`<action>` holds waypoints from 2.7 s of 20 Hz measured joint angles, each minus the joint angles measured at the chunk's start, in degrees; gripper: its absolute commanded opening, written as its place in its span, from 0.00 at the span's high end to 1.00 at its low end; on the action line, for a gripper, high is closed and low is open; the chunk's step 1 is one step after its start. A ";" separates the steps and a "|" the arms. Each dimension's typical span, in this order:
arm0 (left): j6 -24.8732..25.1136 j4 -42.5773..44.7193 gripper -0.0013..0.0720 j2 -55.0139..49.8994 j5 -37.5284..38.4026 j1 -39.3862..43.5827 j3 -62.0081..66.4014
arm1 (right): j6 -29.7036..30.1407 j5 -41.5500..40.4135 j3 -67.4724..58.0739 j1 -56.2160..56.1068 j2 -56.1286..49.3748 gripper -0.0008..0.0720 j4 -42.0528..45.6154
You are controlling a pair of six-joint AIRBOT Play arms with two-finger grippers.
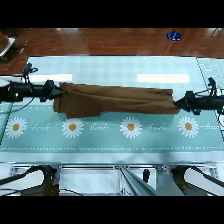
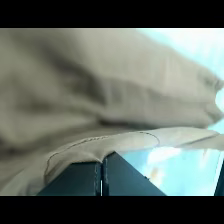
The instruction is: Fold the shirts.
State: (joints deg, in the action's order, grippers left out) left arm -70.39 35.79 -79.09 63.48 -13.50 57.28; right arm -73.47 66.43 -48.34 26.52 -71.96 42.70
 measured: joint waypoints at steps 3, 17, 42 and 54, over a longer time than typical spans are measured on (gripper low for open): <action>-2.34 -0.07 0.95 -9.03 0.07 2.40 10.62 | 0.20 -1.53 -5.35 -1.49 -4.94 0.96 -1.92; -9.73 9.42 0.29 -25.22 10.21 1.90 33.22 | -1.99 -4.00 -17.31 -1.07 -17.46 0.42 1.51; -2.05 7.08 0.48 -2.16 -3.26 16.22 11.96 | -1.40 -3.58 -12.50 -6.16 -22.86 0.96 1.84; -2.03 5.75 0.95 -4.22 -8.37 25.46 11.96 | -1.84 3.72 -6.62 -7.61 4.35 0.96 11.10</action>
State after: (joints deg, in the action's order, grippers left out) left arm -72.42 41.54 -83.31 55.11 11.97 69.23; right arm -75.31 70.15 -54.96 18.92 -67.61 53.80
